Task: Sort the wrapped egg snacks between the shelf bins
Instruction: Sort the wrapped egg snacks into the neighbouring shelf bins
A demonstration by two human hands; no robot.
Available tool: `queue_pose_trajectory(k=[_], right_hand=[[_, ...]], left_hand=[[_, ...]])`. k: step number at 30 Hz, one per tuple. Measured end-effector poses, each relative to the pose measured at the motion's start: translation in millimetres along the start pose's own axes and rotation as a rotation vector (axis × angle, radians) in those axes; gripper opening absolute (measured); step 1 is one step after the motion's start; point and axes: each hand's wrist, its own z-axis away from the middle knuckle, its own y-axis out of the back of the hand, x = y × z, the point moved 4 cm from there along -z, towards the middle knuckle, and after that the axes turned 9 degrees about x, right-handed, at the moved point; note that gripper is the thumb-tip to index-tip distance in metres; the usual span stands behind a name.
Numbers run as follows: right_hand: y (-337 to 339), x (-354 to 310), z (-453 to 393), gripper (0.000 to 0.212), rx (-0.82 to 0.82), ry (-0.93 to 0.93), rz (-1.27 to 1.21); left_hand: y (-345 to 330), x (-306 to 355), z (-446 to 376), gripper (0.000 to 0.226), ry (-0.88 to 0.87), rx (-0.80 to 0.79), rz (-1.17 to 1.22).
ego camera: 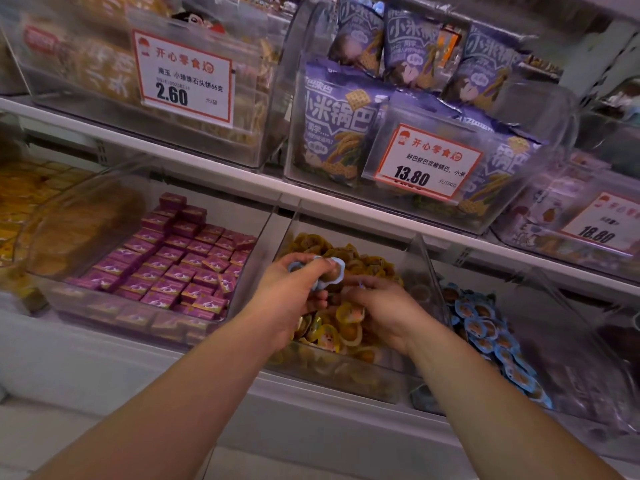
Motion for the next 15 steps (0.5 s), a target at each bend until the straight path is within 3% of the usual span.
queue_pose_trajectory(k=[2,5,9,13,15], right_hand=[[1.3,-2.3,0.0,0.028,0.054,0.079,0.271],[8.2,-5.6,-0.9,0.026,0.078,0.096,0.393],[18.3,-23.8,-2.4,0.026,0.284,0.506,0.905],[-20.3,-8.1,-6.3,0.028,0.088,0.550,0.869],[-40.4,3.3,-7.1,0.041,0.002,0.516,1.001]], left_hand=[[0.2,3.1,1.3,0.034,0.009,-0.011,0.028],[1.6,14.0,1.9,0.034,-0.018,-0.061,0.037],[13.2,32.2,-0.1,0.037,-0.065,-0.088,0.068],[15.7,35.9,3.2,0.035,-0.080,-0.077,0.067],[14.5,34.6,5.9,0.030,-0.100,-0.064,0.038]])
